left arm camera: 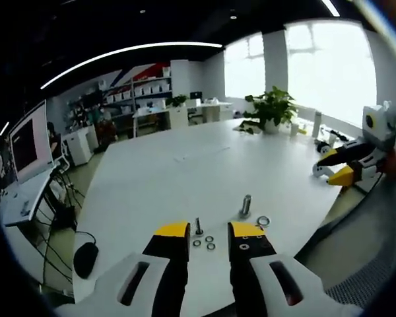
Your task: Place the washer onto the threaded stud by aligning its center hole with the stud, sliding it down to the base, and recovering from edge contact or off-axis alignment until the washer reaches the visible bottom stop.
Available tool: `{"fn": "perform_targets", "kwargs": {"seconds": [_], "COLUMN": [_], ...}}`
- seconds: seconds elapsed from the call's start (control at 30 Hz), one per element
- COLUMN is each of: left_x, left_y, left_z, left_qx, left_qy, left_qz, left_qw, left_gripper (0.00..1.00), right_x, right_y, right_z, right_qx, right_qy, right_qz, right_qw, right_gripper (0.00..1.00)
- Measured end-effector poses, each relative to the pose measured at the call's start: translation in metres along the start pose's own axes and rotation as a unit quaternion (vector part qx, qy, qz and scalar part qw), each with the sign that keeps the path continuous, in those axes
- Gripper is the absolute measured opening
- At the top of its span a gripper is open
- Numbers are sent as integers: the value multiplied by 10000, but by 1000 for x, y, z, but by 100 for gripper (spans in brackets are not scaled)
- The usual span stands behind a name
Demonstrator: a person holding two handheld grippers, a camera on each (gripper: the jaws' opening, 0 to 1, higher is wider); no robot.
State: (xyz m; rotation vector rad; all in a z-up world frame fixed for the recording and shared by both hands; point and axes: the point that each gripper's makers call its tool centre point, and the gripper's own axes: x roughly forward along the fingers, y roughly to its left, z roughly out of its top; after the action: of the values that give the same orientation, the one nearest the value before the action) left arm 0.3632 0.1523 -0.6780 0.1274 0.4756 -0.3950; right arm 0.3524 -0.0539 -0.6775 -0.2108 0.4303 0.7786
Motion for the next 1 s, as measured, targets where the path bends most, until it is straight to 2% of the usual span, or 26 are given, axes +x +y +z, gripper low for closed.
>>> {"fn": "perform_targets", "kwargs": {"seconds": [0.1,0.27,0.47,0.5,0.7,0.9,1.0], "left_x": [-1,2,14,17,33,54,63], "left_y": [-1,12,7,7,6,6,8], "left_z": [0,-9,-16,-20,-27,-32,-41], "left_qx": [1,-151,-45,-33,-174,-125,60], "left_qy": [31,282,560,675,895,1177,1488], "left_qz": [22,258,131,108,13,-141,-240], "left_qw": [10000,9992,9983,9977,9958,9929,9886], "left_gripper": [21,21,21,21,21,21,21], "right_x": [0,-1,-2,-3,-4,-4,-4], "right_y": [-1,-1,-5,-5,-9,-9,-10], "right_z": [1,1,3,3,6,7,6], "right_qx": [11,14,62,63,143,166,177], "right_qy": [-14,-17,-82,-96,-165,-186,-179], "right_qz": [-9,-27,-103,-113,-179,-183,-197], "right_qw": [10000,10000,9999,9999,9996,9995,9995], "right_gripper": [36,36,36,36,36,37,37]}}
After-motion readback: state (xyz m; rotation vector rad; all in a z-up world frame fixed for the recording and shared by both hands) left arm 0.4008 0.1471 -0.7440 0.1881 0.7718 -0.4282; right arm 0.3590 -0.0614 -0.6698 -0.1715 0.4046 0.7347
